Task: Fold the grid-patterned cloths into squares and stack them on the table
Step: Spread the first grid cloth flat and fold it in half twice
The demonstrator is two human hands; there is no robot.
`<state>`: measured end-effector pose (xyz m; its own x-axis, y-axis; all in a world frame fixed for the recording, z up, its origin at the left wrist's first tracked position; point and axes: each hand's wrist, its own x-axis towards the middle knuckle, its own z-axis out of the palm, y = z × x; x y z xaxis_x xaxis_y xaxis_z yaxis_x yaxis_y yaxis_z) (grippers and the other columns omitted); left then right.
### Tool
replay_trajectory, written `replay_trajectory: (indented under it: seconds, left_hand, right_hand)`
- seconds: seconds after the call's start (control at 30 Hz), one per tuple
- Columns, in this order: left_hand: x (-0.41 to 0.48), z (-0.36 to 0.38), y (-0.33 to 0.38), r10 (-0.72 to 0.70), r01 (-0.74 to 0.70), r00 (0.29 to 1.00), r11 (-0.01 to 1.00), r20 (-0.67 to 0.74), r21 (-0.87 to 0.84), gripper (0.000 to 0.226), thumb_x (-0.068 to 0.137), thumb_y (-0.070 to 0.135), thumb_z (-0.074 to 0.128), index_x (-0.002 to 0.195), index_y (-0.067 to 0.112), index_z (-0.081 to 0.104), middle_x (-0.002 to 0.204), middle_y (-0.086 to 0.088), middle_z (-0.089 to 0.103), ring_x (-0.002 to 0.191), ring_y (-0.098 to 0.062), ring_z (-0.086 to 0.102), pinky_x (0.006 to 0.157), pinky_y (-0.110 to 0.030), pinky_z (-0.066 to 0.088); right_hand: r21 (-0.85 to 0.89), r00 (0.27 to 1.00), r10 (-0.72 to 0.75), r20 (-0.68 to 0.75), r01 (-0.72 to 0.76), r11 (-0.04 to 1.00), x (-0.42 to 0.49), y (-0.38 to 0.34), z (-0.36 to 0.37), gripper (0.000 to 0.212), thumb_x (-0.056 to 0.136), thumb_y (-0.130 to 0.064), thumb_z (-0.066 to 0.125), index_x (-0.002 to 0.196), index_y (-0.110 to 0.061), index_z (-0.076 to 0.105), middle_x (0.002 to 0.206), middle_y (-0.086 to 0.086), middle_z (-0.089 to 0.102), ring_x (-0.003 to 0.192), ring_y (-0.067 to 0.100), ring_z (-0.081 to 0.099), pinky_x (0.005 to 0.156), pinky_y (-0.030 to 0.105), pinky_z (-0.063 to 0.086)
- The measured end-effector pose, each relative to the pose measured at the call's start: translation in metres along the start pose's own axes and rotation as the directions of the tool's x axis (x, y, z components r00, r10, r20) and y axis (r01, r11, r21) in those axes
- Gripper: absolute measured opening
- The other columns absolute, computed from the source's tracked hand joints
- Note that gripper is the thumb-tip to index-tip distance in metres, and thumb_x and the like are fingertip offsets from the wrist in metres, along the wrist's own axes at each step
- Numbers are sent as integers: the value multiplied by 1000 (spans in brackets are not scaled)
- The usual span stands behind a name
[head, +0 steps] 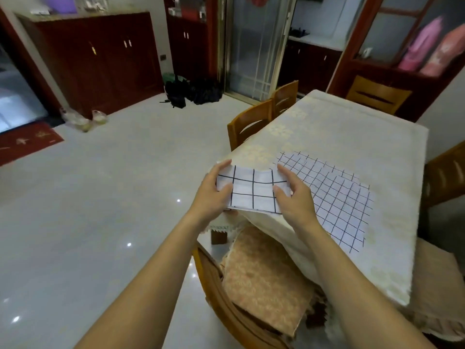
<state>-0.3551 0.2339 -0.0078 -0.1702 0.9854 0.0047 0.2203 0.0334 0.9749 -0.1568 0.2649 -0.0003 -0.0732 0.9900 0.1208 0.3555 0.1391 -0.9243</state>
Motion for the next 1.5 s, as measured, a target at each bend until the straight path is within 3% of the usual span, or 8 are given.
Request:
replay_trajectory:
  seconds: [0.17, 0.27, 0.33, 0.5, 1.07, 1.2, 1.33, 1.5]
  left_hand:
    - [38, -34, -13, -59, 58, 998, 992, 0, -112, 64, 99, 17, 58, 148, 46, 29, 142, 6, 41, 117, -15, 55, 93, -39, 56]
    - [72, -67, -19, -215, 223, 974, 880, 68, -420, 75, 100, 6, 53, 154, 45, 18, 142, 4, 49, 111, -23, 65, 83, -47, 61]
    - [97, -93, -22, -248, 262, 964, 833, 95, -487, 73, 99, 2, 50, 156, 38, 22, 143, 2, 52, 111, -26, 64, 75, -43, 59]
    - [161, -153, -20, -239, 270, 963, 854, 126, -445, 56, 99, 4, 47, 149, 28, 42, 137, -2, 58, 110, -25, 61, 70, -37, 56]
    - [399, -279, -61, -135, 306, 912, 852, 386, -424, 40, 104, 7, 41, 140, 20, 50, 124, -10, 67, 99, -24, 67, 63, -33, 56]
    - [453, -269, -53, -76, 275, 872, 893, 483, -356, 32, 104, 8, 42, 132, 17, 56, 119, -11, 69, 96, -22, 68, 64, -32, 57]
    - [510, -242, -56, -48, 268, 817, 914, 575, -305, 26, 105, 11, 45, 126, 17, 58, 117, -11, 70, 97, -24, 68, 66, -34, 58]
    - [599, -200, -52, -57, 243, 800, 941, 597, -236, 26, 105, 12, 45, 126, 17, 59, 115, -8, 72, 103, -26, 69, 73, -37, 58]
  right_hand:
    - [70, 999, 36, -20, -34, 997, 24, -3, 41, 62, 99, -10, 54, 152, -35, 32, 149, -18, 37, 136, 2, 38, 110, 30, 40]
    - [287, 990, 138, -3, -131, 949, 50, -1, 76, 62, 103, -7, 46, 155, -30, 23, 127, -27, 45, 102, -20, 54, 88, 16, 51]
    - [416, 978, 209, 11, -194, 888, 73, -3, 99, 55, 105, -9, 42, 154, -29, 28, 131, -14, 57, 101, -7, 63, 86, 24, 57]
    - [432, 968, 252, -4, -225, 873, 125, -25, 152, 41, 104, -20, 44, 144, -31, 46, 127, -6, 62, 114, 16, 61, 96, 49, 54]
    - [487, 869, 423, -256, -262, 833, 295, -89, 314, 25, 103, -13, 47, 119, -11, 66, 108, 10, 73, 90, 19, 69, 70, 29, 57]
    - [496, 810, 463, -361, -254, 831, 329, -87, 319, 26, 102, -13, 49, 122, -9, 65, 109, 12, 73, 98, 27, 69, 81, 39, 59]
    - [464, 761, 463, -454, -242, 852, 374, -73, 310, 22, 101, -13, 50, 113, -13, 69, 98, 5, 75, 84, 17, 72, 66, 31, 58]
    - [443, 714, 464, -525, -237, 865, 461, -37, 291, 21, 101, -16, 50, 108, -14, 69, 97, 7, 75, 84, 19, 72, 71, 34, 60]
